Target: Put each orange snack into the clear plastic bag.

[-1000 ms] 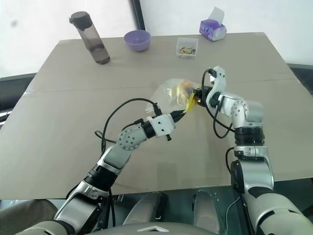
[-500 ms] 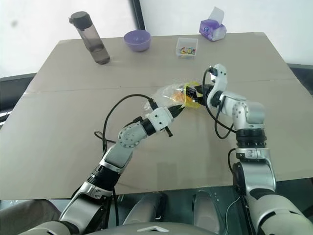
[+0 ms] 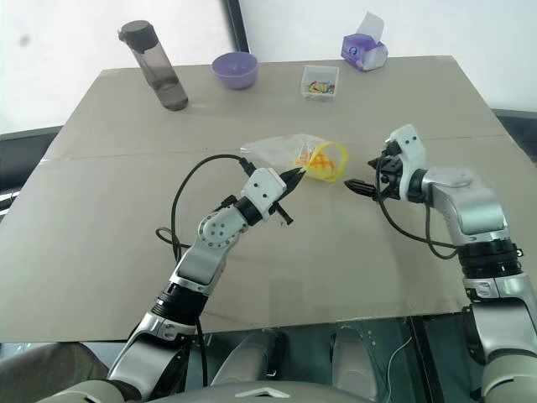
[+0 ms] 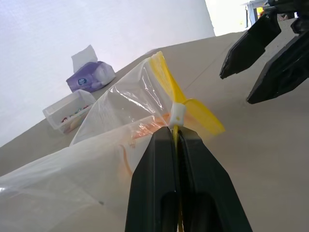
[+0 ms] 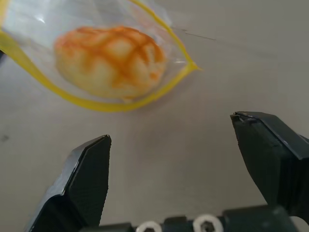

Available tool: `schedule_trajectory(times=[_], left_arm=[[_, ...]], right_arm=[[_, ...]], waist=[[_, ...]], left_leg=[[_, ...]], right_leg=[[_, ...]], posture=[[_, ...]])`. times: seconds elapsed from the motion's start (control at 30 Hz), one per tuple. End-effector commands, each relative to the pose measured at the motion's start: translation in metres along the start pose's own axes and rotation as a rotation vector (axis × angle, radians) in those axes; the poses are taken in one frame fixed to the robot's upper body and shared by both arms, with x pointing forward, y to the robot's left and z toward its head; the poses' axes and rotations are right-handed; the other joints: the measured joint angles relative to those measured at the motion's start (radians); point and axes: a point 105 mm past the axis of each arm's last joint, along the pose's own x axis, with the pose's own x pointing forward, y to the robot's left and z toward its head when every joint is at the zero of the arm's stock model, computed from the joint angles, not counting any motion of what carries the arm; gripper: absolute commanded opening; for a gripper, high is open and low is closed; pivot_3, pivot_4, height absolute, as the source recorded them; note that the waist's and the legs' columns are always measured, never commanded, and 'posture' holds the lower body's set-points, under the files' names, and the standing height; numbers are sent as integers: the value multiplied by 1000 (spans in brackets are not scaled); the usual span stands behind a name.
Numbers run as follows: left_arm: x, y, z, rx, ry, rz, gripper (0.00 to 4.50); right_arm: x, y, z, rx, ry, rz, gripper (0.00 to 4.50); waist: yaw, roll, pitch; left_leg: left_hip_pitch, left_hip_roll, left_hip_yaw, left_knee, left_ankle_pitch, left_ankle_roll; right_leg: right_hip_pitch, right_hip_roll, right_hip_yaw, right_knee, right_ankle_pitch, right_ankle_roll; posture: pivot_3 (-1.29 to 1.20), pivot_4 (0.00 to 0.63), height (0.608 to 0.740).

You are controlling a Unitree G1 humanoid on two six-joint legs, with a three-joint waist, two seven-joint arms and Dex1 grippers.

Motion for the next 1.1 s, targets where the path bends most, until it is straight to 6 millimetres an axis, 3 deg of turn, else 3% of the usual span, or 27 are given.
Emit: schedule_trajectory(times=[0.03,0.1,0.27,0.4,0.57,0.7,0.83,1.1], left_arm=[[1,5,14,11,-50,25,0],[0,5,14,14,-48,24,0],[-1,5,13,25,-42,24,0],[-2,5,13,33,-39,27,0],[-4,5,13,33,-33,37,0],[-4,5,12,33,-31,41,0],[-5,5,13,40,-32,37,0],[-7,5,14,60,-30,33,0]], right_arm=[[10,-2,5,-174,-21,-16,4401],[23,2,7,-250,-49,-17,4401],[44,-11,26,-408,-145,-121,4401],[49,-16,42,-473,-219,-145,4401],[50,-2,52,-530,-313,-43,4401],[51,8,46,-621,-300,27,3147],[54,2,40,-779,-231,-3,1210],[57,-15,40,-812,-167,-78,1210]], waist=[[0,0,0],[-2,0,0],[0,0,0],[2,0,0],[-1,0,0],[-4,0,0],[-4,0,0],[-4,0,0]], left_leg=[[0,0,0,0,0,0],[0,0,0,0,0,0],[1,0,1,0,0,0],[1,0,0,0,0,0],[1,0,0,0,0,0],[1,0,0,0,0,0],[1,0,1,0,0,0],[1,0,1,0,0,0]], right_leg=[[0,0,0,0,0,0],[0,0,0,0,0,0],[0,0,1,0,0,0],[0,0,1,-1,0,0],[0,0,1,-1,0,0],[0,0,1,-1,0,0],[0,0,1,-1,0,0],[0,0,2,-1,0,0]], posture=[[0,150,740],[0,150,740],[0,150,740],[0,150,740],[0,150,740],[0,150,740],[0,150,740],[0,150,740]])
